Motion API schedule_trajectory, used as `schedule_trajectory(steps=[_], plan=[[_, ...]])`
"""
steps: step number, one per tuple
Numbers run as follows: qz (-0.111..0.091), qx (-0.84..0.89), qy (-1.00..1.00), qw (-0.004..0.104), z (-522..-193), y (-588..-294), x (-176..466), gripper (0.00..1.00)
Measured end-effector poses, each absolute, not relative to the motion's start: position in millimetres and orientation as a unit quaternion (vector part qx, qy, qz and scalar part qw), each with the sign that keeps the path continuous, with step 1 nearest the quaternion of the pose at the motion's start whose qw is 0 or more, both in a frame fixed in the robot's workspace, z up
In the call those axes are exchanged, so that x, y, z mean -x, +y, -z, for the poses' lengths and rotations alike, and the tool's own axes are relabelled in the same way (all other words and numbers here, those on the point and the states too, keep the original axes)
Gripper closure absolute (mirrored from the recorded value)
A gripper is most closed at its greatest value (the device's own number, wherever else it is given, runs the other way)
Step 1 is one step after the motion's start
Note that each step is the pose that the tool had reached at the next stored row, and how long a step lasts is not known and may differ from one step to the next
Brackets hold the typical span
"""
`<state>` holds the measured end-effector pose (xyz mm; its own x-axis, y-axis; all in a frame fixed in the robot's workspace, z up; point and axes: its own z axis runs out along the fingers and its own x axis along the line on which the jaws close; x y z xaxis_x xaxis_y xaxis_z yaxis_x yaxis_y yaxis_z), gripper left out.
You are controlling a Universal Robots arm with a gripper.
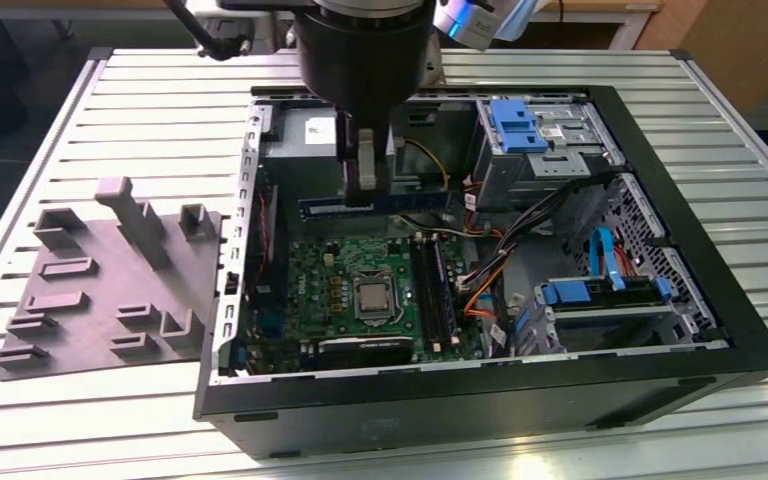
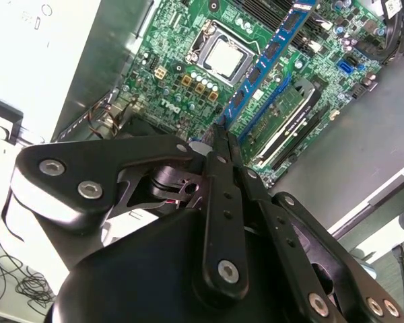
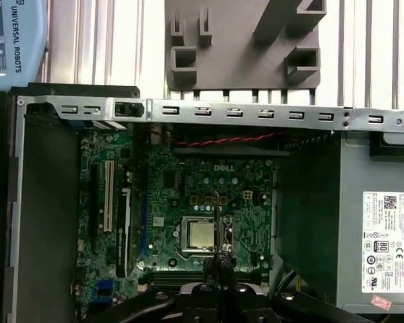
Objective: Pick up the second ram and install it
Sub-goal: 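Pick up the second ram and move it above second insertion slot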
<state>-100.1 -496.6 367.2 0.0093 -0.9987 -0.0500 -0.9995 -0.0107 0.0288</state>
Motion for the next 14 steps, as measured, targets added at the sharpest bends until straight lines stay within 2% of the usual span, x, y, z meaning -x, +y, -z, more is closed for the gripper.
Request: schedule_trajectory(steps=[14], plan=[[-0.028, 0.706, 0.708, 0.008, -360.4, -493.0, 95.8, 0.88]])
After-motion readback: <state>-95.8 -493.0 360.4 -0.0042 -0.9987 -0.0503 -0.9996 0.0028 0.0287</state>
